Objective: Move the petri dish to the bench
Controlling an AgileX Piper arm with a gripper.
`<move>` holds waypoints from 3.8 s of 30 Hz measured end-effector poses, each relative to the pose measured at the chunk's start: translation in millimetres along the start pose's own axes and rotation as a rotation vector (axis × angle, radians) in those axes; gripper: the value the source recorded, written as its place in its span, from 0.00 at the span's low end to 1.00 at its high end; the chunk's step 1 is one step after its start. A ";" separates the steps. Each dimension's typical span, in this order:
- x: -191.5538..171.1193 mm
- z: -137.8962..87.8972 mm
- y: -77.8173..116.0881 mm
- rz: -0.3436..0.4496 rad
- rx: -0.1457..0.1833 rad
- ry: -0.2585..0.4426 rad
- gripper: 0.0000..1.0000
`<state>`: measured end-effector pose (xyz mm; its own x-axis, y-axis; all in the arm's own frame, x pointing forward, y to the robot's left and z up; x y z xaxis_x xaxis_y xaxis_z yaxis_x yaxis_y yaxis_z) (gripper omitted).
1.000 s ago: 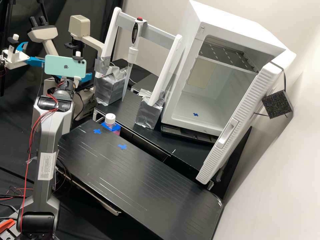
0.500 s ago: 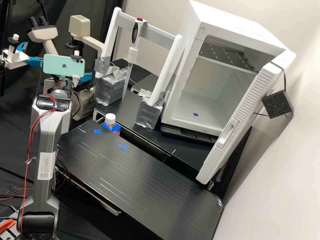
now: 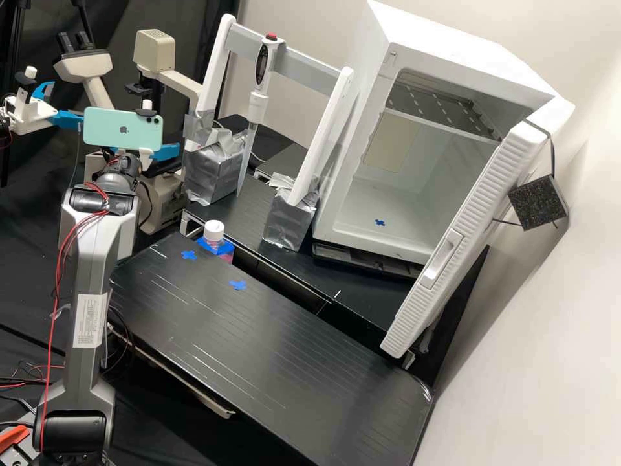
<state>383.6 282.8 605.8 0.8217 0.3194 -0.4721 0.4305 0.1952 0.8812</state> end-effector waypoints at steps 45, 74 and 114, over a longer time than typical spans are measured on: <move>0.0 0.3 0.3 0.003 -0.024 -0.003 0.00; -34.0 -3.3 10.5 -0.033 -0.013 -0.002 0.00; -285.1 65.6 15.5 0.100 -0.082 0.108 0.00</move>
<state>180.5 133.9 755.5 0.8121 0.4377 -0.3858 0.3131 0.2310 0.9212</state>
